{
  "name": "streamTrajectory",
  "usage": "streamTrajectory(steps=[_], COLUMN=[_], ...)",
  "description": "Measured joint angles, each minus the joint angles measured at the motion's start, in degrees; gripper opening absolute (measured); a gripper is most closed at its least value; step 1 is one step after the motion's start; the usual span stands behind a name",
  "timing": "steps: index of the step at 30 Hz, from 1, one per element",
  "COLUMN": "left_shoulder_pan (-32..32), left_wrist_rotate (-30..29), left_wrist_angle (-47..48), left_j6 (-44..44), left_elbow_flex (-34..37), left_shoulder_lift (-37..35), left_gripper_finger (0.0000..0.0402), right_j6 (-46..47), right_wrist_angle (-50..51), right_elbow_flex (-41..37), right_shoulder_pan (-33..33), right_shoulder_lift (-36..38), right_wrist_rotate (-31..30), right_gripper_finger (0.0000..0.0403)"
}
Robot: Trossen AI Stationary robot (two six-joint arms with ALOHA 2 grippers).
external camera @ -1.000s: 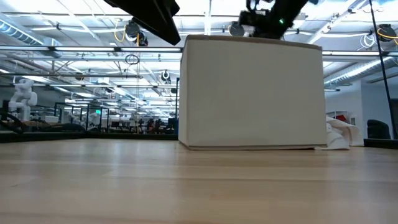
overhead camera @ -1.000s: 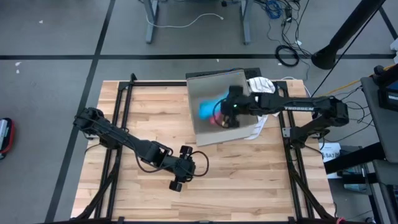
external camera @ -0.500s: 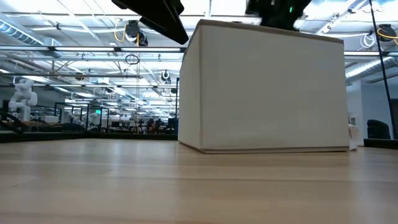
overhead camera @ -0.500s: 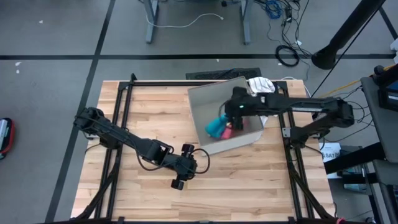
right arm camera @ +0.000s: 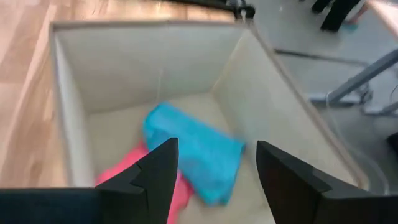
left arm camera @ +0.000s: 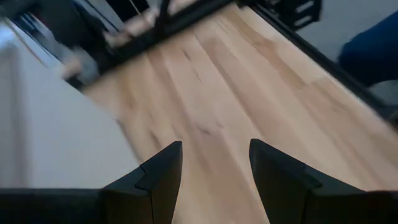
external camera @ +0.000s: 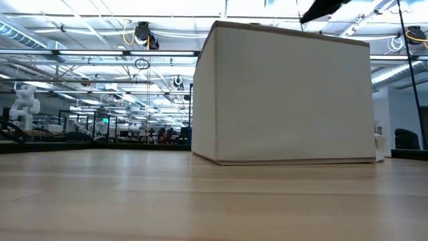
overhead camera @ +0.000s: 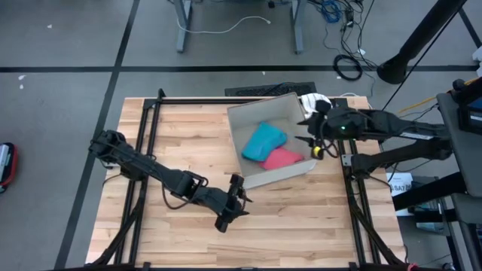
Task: Fold towel
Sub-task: Adjust the laundry organizer
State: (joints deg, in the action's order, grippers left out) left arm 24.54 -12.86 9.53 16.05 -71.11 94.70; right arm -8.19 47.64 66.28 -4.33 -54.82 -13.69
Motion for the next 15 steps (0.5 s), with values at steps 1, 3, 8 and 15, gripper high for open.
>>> streamTrajectory(steps=[1, 3, 8, 15], left_shoulder_pan=[0.24, 0.24, -3.49, -6.91], left_wrist_rotate=[-1.64, -3.16, -8.01, -16.89], left_wrist_angle=[-1.22, -2.59, -3.25, -4.77], left_j6=[2.01, 5.51, 6.99, 11.49], left_elbow_flex=[0.00, 0.00, 0.00, 0.00], left_shoulder_lift=[0.00, 0.00, 0.00, 0.00], left_gripper_finger=[0.0195, 0.0195, 0.0195, 0.0195], right_j6=[1.14, 4.17, 13.70, 23.60], right_wrist_angle=[1.97, 6.92, 20.83, 24.15], right_elbow_flex=[0.00, 0.00, -0.03, -2.45], right_shoulder_pan=[0.28, 0.64, 0.68, 0.69], right_shoulder_lift=[0.83, 2.07, 3.14, 4.65], right_wrist_rotate=[0.00, -0.03, -4.52, -10.20], right_gripper_finger=[0.0201, 0.0201, 0.0201, 0.0201])
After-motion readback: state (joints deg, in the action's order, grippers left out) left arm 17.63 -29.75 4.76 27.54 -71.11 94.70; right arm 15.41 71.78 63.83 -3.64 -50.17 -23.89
